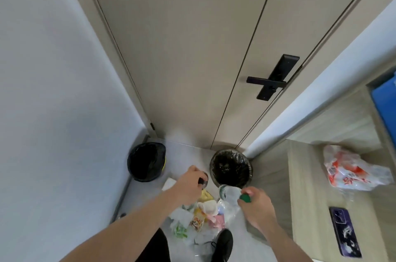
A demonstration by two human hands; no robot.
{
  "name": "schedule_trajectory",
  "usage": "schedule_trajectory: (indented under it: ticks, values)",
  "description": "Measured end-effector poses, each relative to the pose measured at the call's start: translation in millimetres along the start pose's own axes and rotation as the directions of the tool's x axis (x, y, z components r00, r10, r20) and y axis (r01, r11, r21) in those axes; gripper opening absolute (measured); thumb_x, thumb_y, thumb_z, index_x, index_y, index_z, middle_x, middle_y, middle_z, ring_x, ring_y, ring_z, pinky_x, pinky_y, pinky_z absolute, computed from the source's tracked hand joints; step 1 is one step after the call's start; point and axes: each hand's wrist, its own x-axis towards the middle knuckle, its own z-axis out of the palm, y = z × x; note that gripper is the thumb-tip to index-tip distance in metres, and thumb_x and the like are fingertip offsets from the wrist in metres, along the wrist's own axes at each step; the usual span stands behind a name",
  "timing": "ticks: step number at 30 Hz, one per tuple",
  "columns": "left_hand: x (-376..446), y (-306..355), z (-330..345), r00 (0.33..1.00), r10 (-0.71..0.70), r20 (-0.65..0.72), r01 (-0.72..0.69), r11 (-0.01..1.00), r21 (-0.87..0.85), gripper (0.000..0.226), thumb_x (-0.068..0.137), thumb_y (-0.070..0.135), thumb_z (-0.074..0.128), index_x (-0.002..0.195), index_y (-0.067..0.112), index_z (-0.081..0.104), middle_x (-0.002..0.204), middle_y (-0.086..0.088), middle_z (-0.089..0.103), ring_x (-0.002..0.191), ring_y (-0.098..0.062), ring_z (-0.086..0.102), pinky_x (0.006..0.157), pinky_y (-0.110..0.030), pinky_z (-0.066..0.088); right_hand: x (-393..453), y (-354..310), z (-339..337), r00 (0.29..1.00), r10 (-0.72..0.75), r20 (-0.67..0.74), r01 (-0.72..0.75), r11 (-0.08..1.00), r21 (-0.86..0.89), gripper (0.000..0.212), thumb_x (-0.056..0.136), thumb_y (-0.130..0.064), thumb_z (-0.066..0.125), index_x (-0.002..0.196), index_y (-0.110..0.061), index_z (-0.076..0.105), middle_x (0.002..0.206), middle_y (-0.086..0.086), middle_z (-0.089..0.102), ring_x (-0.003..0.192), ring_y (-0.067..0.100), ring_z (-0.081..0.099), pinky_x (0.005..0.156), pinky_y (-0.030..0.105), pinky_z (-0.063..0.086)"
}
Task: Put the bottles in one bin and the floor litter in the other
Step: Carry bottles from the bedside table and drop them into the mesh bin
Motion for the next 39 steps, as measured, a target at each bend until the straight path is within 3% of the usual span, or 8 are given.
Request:
schedule_trajectory:
  ticks: [3, 6, 12, 17, 21, 25, 32, 39]
  values:
    - [26, 13, 26, 1.000, -0.023, 0.000, 0.023, 0.998, -0.050, 0.036, 0.095, 0.006, 0.048, 0.123, 0.021, 0.066, 0.126, 0.003, 0.046, 0.104, -0.019, 0.056, 0.094, -0.022, 0.044, 34, 25, -2, 0.999, 0.011, 0.039, -0.011, 1.000, -0.003, 0.028, 0.087, -0.024, 0.068, 0.115, -0.026, 0.069, 0.109, -0.005, 0.058, 0.090, 0.013, 0.060, 0.077, 0.026, 0.043]
    - [64, 15, 54, 0.999, -0.026, 0.040, 0.030, 0.995, -0.100, 0.036, 0.093, 0.005, 0.047, 0.117, 0.025, 0.066, 0.124, 0.009, 0.046, 0.105, -0.019, 0.060, 0.099, -0.032, 0.050, 72, 48, 9, 0.998, 0.011, 0.057, -0.009, 0.999, -0.032, 0.029, 0.087, -0.022, 0.066, 0.115, -0.027, 0.067, 0.106, -0.009, 0.057, 0.089, 0.009, 0.056, 0.078, 0.025, 0.042]
    - [178, -8, 127, 0.993, 0.012, 0.113, -0.002, 0.996, -0.085, 0.040, 0.096, 0.004, 0.046, 0.129, 0.023, 0.062, 0.137, 0.012, 0.041, 0.112, -0.021, 0.058, 0.095, -0.022, 0.044, 170, 93, 57, 0.998, 0.046, 0.039, -0.044, 0.997, -0.064, 0.027, 0.086, -0.022, 0.065, 0.112, -0.027, 0.067, 0.104, -0.007, 0.058, 0.085, 0.009, 0.057, 0.070, 0.024, 0.045]
    - [270, -43, 182, 0.991, 0.079, 0.106, -0.072, 0.995, -0.064, 0.038, 0.096, 0.008, 0.049, 0.130, 0.020, 0.062, 0.143, 0.011, 0.040, 0.117, -0.023, 0.058, 0.104, -0.033, 0.046, 254, 126, 105, 0.999, 0.030, -0.016, -0.032, 0.996, -0.087, 0.029, 0.089, -0.018, 0.067, 0.117, -0.024, 0.066, 0.108, -0.004, 0.053, 0.085, 0.015, 0.052, 0.077, 0.027, 0.038]
    - [328, -70, 225, 0.985, 0.108, 0.137, -0.105, 0.994, -0.025, 0.038, 0.094, 0.007, 0.052, 0.128, 0.020, 0.064, 0.145, 0.011, 0.039, 0.115, -0.021, 0.058, 0.103, -0.029, 0.046, 307, 155, 144, 0.998, 0.036, -0.056, -0.042, 0.993, -0.107, 0.031, 0.087, -0.020, 0.067, 0.117, -0.025, 0.066, 0.116, -0.002, 0.055, 0.092, 0.022, 0.057, 0.080, 0.030, 0.043]
    - [383, -99, 263, 0.978, 0.118, 0.169, -0.123, 0.992, 0.022, 0.037, 0.092, 0.006, 0.053, 0.124, 0.019, 0.065, 0.136, 0.010, 0.041, 0.106, -0.023, 0.060, 0.098, -0.040, 0.051, 355, 177, 177, 0.998, 0.019, -0.061, -0.030, 0.984, -0.175, 0.026, 0.086, -0.018, 0.065, 0.113, -0.021, 0.066, 0.115, 0.002, 0.055, 0.096, 0.030, 0.061, 0.076, 0.033, 0.043]
    - [447, -131, 307, 0.973, 0.061, 0.224, -0.075, 0.996, 0.057, 0.040, 0.093, 0.008, 0.056, 0.130, 0.020, 0.061, 0.143, 0.006, 0.038, 0.112, -0.025, 0.059, 0.104, -0.040, 0.049, 418, 193, 218, 1.000, -0.019, -0.019, 0.013, 0.956, -0.292, 0.031, 0.088, -0.021, 0.063, 0.119, -0.019, 0.063, 0.120, 0.004, 0.054, 0.099, 0.036, 0.063, 0.082, 0.041, 0.052]
    - [481, -149, 323, 0.979, 0.008, 0.203, -0.011, 1.000, 0.011, 0.043, 0.093, 0.009, 0.059, 0.134, 0.021, 0.058, 0.149, 0.005, 0.033, 0.120, -0.027, 0.056, 0.108, -0.039, 0.047, 455, 204, 240, 1.000, -0.025, 0.016, 0.029, 0.957, -0.288, 0.040, 0.089, -0.016, 0.065, 0.128, -0.021, 0.063, 0.125, 0.005, 0.053, 0.103, 0.037, 0.063, 0.086, 0.043, 0.053]
